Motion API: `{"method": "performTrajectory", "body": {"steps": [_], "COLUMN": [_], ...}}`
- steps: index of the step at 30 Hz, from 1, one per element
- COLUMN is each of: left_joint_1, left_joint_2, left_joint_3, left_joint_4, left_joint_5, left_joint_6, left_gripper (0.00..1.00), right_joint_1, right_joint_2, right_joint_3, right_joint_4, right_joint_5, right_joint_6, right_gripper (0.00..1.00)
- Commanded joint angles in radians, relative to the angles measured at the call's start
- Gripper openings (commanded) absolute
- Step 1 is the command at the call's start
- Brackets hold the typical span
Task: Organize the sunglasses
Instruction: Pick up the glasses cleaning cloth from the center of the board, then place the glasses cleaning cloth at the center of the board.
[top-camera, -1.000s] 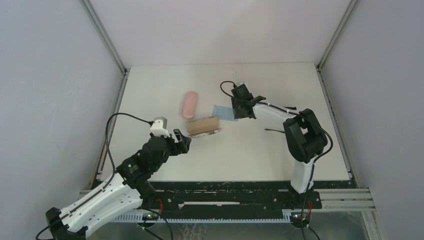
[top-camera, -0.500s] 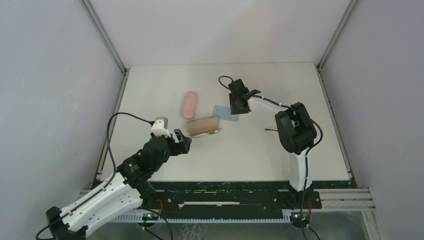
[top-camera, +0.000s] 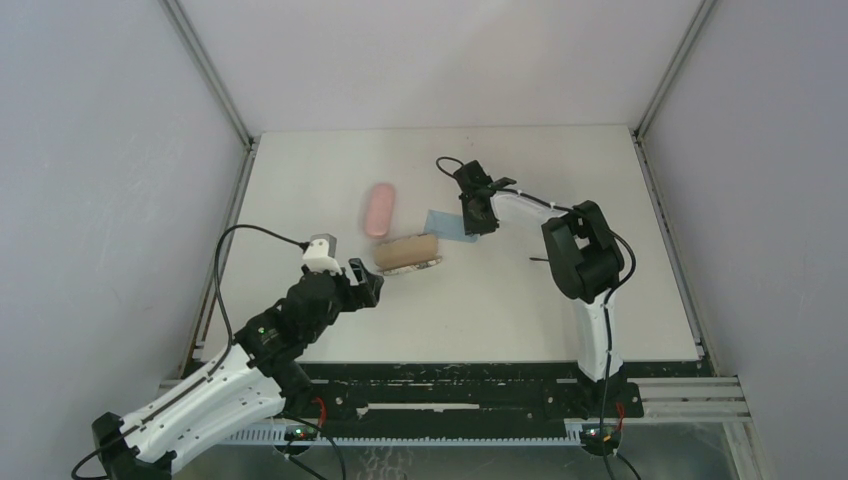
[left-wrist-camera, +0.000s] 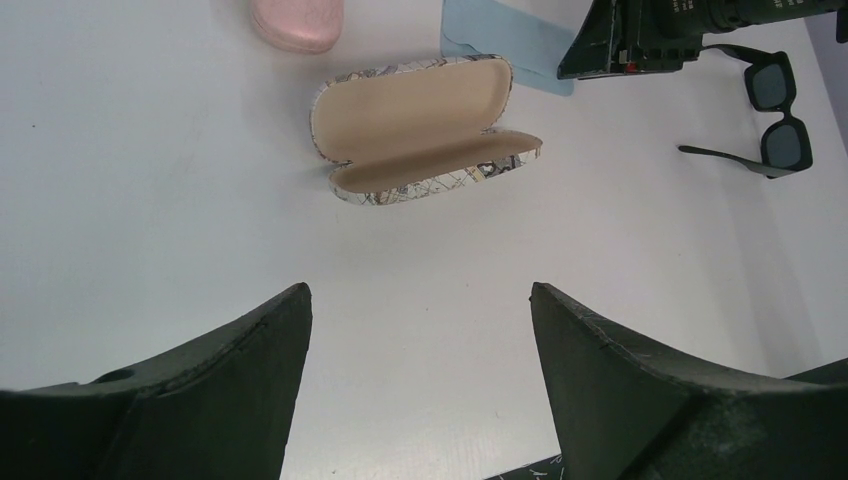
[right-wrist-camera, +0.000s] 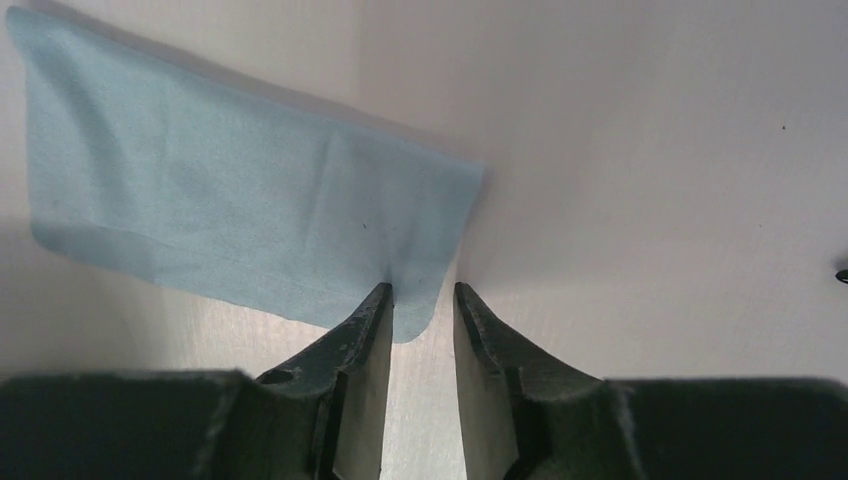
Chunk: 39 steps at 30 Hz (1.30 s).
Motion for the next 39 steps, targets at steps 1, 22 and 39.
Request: {"method": "performTrajectory", "body": {"steps": [1, 22, 39], "left_joint_1": [0.005, 0.007, 0.004], "left_joint_2": [-0.002, -0.005, -0.163], "left_joint_3": [0.033, 0.064, 0.117], "left_joint_4": [0.035, 0.026, 0.045], "left_joint_5": [0.002, 0.020, 0.122], "left_joint_6": [0.027, 0.078, 0.172], "left_gripper": [0.84, 0.83, 0.84], "right_joint_1": [-0.004, 0.004, 0.353], "right_joint_2": [0.023, -0.276, -0.724], "right_joint_3": [0.050, -0.115, -0.266], "right_joint_4": [-0.005, 0.099, -0.218], "right_joint_5": [-0.008, 0.144, 0.199], "right_joint_6": [0.014, -0.061, -0.199], "right_gripper": [0.26, 0.00, 0.00]}}
